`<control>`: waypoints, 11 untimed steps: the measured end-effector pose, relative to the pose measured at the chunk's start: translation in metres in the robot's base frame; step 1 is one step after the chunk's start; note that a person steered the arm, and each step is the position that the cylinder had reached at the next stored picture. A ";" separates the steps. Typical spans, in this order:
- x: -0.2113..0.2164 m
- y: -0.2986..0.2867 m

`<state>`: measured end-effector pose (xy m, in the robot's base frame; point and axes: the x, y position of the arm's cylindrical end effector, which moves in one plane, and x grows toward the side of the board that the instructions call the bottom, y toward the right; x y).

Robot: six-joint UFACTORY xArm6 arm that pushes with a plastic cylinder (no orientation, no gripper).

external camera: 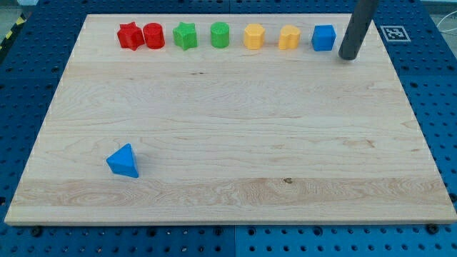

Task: Slide the blue triangle towards the blue cube

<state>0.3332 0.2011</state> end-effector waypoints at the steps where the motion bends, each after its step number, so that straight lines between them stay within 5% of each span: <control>1: 0.015 -0.048; 7: 0.114 -0.378; 8: 0.171 -0.418; 9: 0.221 -0.380; 11: 0.224 -0.262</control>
<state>0.5570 -0.0609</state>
